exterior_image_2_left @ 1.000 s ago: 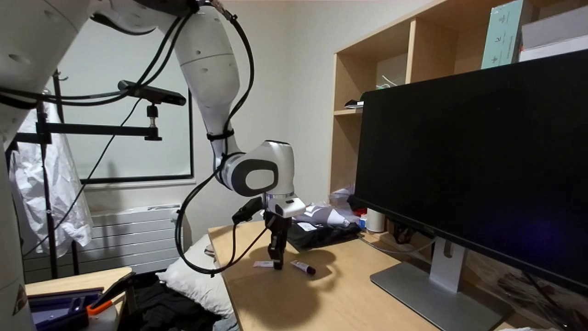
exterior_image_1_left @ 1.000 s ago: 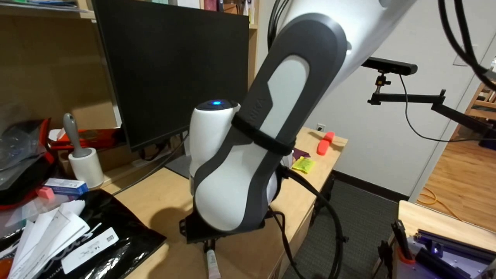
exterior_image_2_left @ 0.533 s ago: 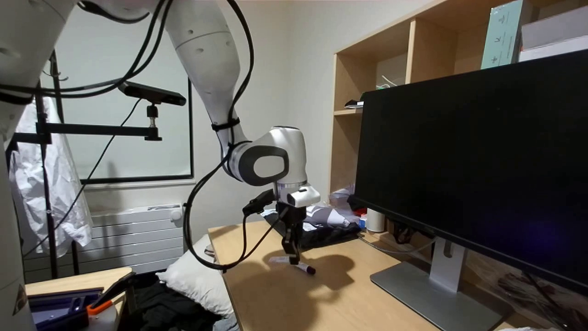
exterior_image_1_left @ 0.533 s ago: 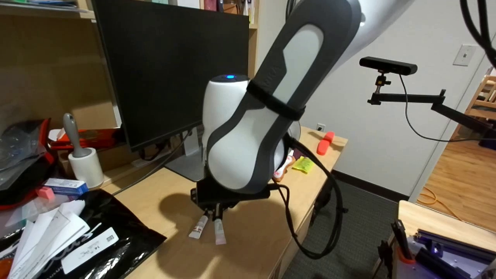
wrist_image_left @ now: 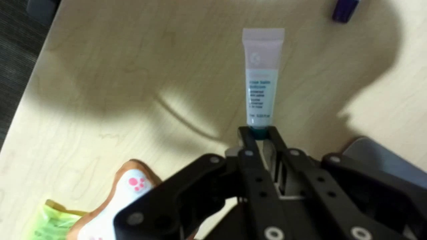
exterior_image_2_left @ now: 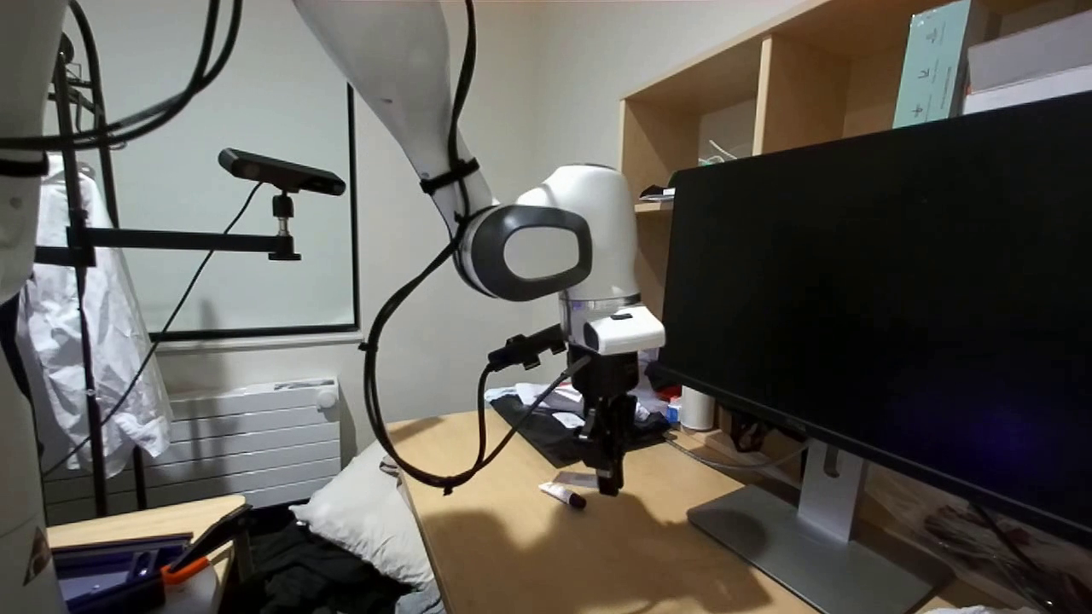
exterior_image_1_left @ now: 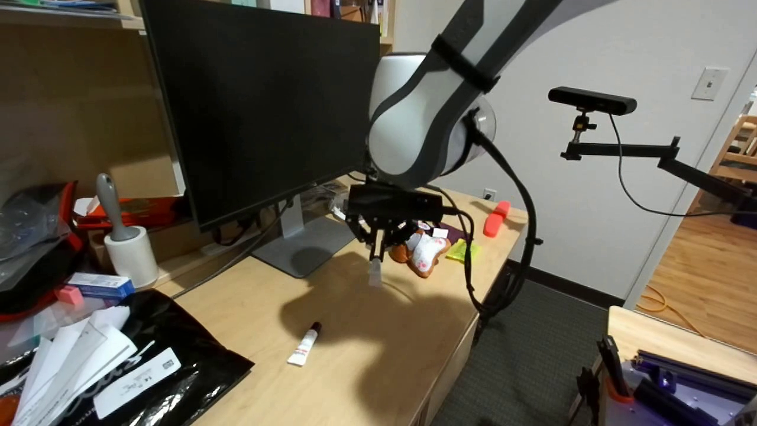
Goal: Move the plush toy and one white tube to the right side of the desk
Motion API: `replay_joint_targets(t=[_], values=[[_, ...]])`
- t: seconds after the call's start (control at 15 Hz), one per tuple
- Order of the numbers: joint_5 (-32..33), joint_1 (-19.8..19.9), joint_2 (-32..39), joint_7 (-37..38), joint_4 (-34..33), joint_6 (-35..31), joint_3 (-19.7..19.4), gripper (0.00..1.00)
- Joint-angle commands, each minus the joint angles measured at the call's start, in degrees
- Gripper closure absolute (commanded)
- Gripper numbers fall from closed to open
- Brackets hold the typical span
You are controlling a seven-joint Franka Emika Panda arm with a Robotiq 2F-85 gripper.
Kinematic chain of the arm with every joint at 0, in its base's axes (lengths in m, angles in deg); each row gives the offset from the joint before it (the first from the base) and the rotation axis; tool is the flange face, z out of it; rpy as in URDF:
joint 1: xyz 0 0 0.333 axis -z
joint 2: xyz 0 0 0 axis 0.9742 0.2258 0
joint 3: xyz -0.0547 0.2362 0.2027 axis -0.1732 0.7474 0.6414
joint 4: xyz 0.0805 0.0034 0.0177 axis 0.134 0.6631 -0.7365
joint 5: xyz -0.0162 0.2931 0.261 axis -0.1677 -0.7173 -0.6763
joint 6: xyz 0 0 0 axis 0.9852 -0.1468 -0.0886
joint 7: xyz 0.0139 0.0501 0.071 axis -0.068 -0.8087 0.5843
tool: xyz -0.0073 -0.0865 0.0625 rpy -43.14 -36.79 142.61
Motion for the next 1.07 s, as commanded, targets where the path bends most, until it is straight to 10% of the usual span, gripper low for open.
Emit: replay_joint_targets(t=[0.0, 1.0], values=[[-0.7, 7.0, -2.5, 0.5, -1.9, 5.3, 1.0, 0.91], [3.3, 19.4, 3.5, -8.0, -9.6, 19.4, -0.7, 0.91]])
